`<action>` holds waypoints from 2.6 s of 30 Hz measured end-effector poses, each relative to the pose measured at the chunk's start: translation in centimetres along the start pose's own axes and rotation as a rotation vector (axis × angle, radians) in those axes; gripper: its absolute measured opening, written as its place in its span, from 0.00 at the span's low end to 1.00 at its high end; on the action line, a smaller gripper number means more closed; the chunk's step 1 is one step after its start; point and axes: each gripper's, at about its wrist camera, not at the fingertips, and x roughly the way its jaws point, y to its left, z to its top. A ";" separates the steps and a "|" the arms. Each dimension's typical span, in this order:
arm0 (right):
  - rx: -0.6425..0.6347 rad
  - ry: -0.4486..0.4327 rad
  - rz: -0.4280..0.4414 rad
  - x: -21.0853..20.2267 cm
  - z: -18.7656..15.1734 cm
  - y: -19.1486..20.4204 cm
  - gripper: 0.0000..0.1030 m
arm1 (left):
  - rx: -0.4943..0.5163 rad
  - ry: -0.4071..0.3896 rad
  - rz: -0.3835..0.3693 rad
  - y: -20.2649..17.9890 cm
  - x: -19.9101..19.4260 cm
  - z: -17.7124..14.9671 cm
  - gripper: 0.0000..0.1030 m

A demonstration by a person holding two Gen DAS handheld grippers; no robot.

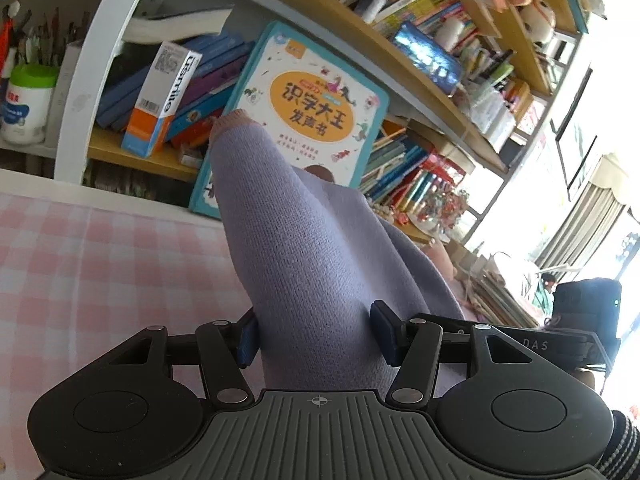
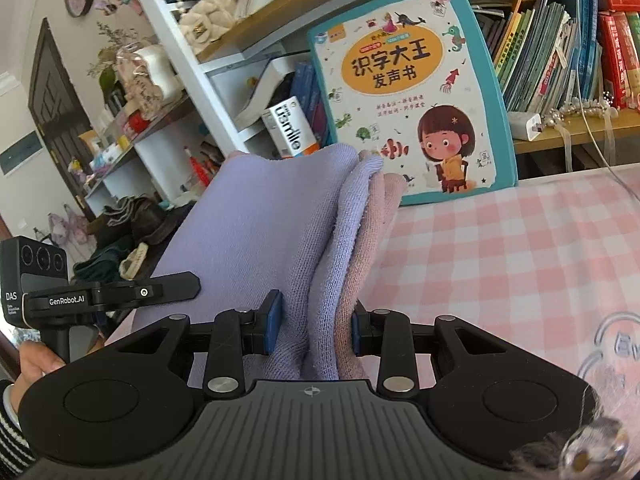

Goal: Fold clothes

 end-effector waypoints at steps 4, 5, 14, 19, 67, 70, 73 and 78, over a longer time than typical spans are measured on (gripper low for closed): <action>0.011 0.019 -0.019 2.3 0.8 -1.1 0.29 | -0.031 0.011 0.011 1.9 1.9 0.6 0.55; 0.014 0.024 -0.022 2.9 0.9 -1.3 0.29 | -0.039 0.014 0.015 2.3 2.3 0.7 0.55; 0.071 0.087 -0.045 8.4 1.3 -3.3 0.29 | -0.119 0.043 0.054 7.0 5.4 1.0 0.55; 0.113 0.073 -0.041 9.9 1.9 -4.1 0.29 | -0.119 0.020 0.065 7.9 6.1 1.8 0.55; -0.228 -0.080 -0.357 1.1 -5.1 3.1 0.76 | 0.091 -0.160 0.363 -3.4 0.0 -4.8 0.88; -0.249 -0.095 -0.393 1.0 -5.5 3.5 0.77 | 0.141 -0.166 0.400 -4.3 0.1 -5.5 0.89; -0.242 -0.108 -0.425 0.9 -5.8 3.5 0.82 | 0.186 -0.173 0.430 -5.0 0.2 -6.0 0.93; -0.205 -0.121 -0.459 0.7 -6.2 3.2 0.82 | 0.211 -0.176 0.458 -5.4 0.2 -6.5 0.94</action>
